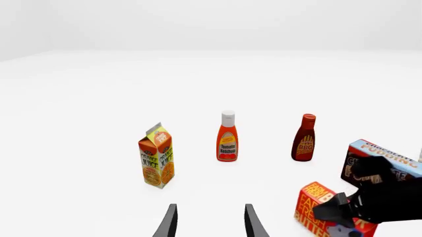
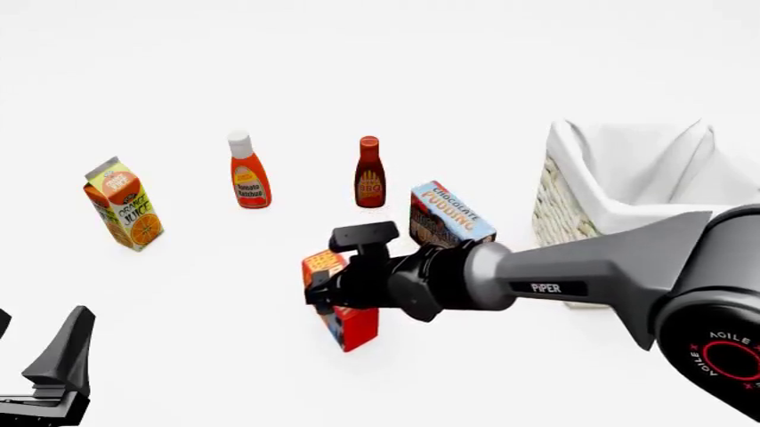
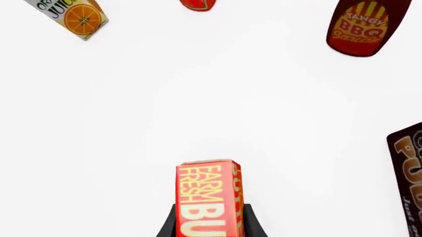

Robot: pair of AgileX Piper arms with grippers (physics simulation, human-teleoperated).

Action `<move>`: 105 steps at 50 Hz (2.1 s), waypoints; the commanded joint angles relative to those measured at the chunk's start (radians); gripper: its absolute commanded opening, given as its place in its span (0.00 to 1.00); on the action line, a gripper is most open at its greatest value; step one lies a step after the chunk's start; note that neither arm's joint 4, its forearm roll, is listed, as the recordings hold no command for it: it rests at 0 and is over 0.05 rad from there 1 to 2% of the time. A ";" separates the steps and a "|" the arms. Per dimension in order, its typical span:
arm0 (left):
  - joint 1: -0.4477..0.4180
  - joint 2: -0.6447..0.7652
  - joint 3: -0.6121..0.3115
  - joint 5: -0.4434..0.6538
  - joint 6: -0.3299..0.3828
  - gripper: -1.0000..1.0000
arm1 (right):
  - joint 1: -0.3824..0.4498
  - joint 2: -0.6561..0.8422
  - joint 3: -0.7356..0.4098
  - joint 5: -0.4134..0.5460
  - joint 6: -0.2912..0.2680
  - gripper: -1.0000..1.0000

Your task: Pick the butter and place it in the basket.

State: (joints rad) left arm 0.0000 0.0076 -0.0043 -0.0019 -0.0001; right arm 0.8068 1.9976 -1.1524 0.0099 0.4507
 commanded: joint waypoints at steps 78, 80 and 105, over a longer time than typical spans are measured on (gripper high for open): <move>0.000 0.000 0.000 0.000 0.000 1.00 | -0.173 -0.574 0.109 0.155 -0.043 0.00; 0.000 0.000 0.000 0.000 0.000 1.00 | -0.189 -0.585 0.108 0.153 -0.010 0.00; 0.000 0.000 0.000 0.000 0.000 1.00 | -0.256 -0.613 -0.018 0.221 -0.205 0.00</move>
State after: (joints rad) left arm 0.0000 0.0077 -0.0043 -0.0019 -0.0001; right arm 0.5899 1.4043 -1.1052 0.2105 0.3327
